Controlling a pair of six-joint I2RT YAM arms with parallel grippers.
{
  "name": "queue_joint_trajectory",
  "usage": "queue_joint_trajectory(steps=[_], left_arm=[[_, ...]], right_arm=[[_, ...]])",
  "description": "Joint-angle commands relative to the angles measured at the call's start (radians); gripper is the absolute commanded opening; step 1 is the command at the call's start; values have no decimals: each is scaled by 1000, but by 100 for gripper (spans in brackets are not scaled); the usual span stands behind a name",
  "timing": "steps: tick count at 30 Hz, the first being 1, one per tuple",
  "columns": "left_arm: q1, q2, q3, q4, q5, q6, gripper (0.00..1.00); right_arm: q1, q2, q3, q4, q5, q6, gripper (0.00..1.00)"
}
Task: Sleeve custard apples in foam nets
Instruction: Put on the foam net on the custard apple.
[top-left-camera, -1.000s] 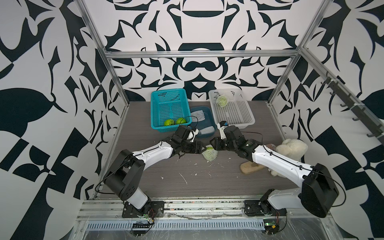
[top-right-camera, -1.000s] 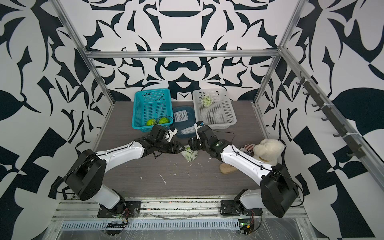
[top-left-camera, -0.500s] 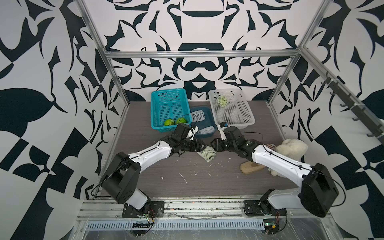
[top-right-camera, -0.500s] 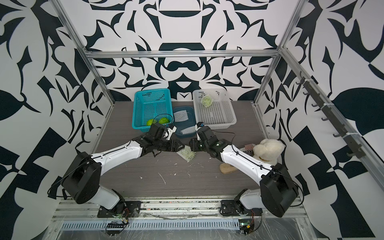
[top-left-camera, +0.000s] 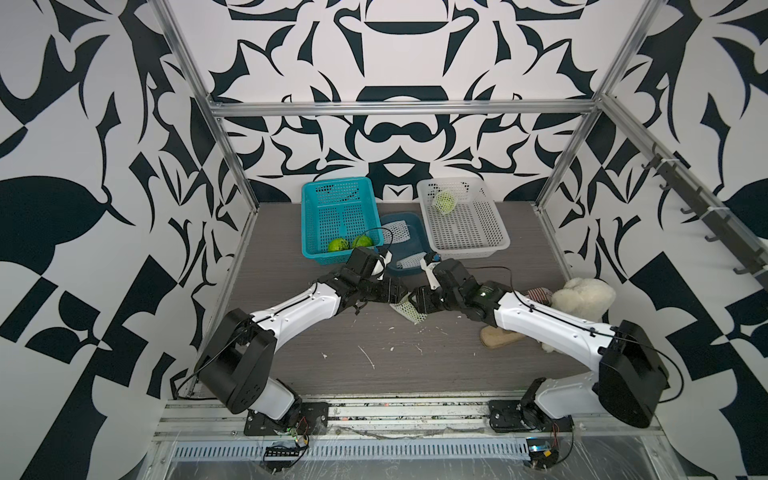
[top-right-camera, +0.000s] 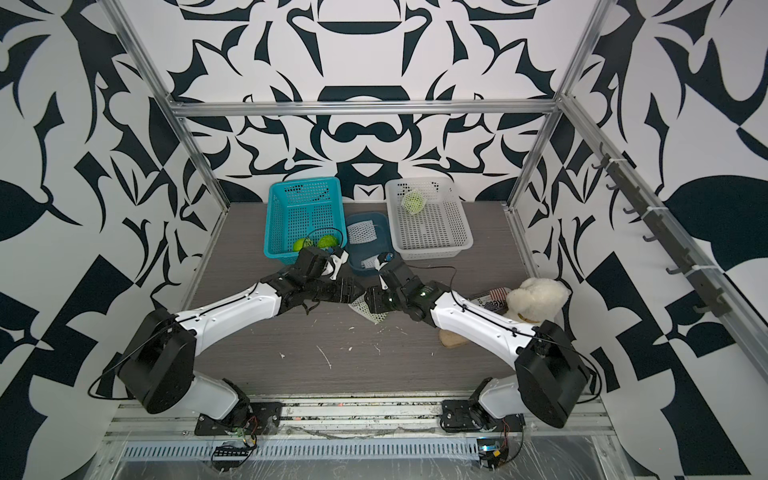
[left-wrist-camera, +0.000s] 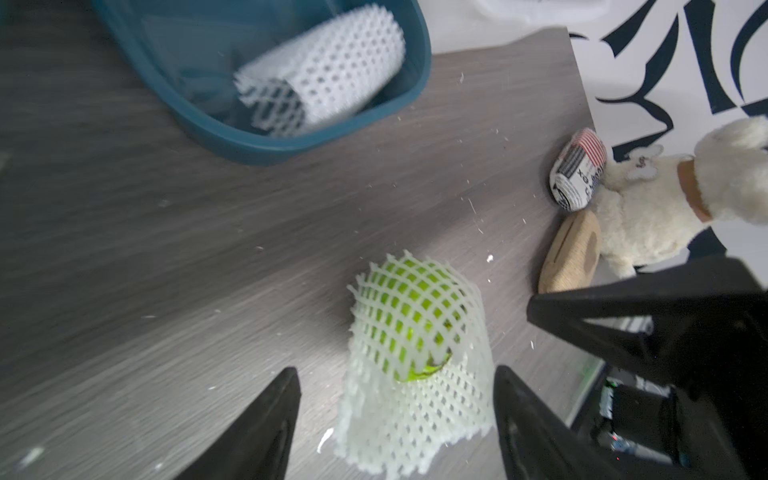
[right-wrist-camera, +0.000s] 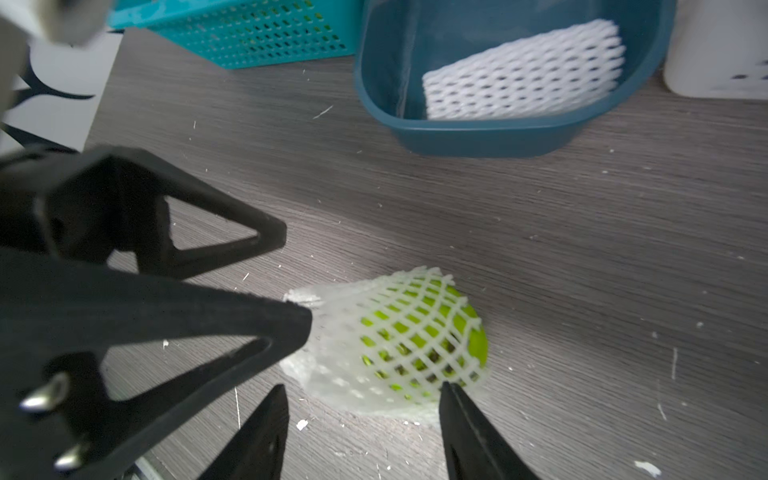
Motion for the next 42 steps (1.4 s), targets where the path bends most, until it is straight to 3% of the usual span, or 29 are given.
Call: queue_joint_trajectory(steps=[1,5,10,16,26,36,42], left_arm=[[19,-38,-26,-41,-96,13,76],[21,-46,-35,-46,-95,16,76],[21,-65,-59,-33,-99,13,76],[21,-3,-44,-22,-22,30,75],[17,79,-15,40,86,30,73],[3,6,-10,52,115,14,74],[-28,1,13,61,156,30,74]], right_arm=[[26,19,68,-10,97,-2,92],[37,68,116,-31,139,-6,92],[43,90,132,-97,226,7,81],[36,86,115,-125,283,37,72],[-14,66,50,-70,246,60,67],[-112,50,-46,52,86,91,65],[-119,19,-47,47,66,93,67]])
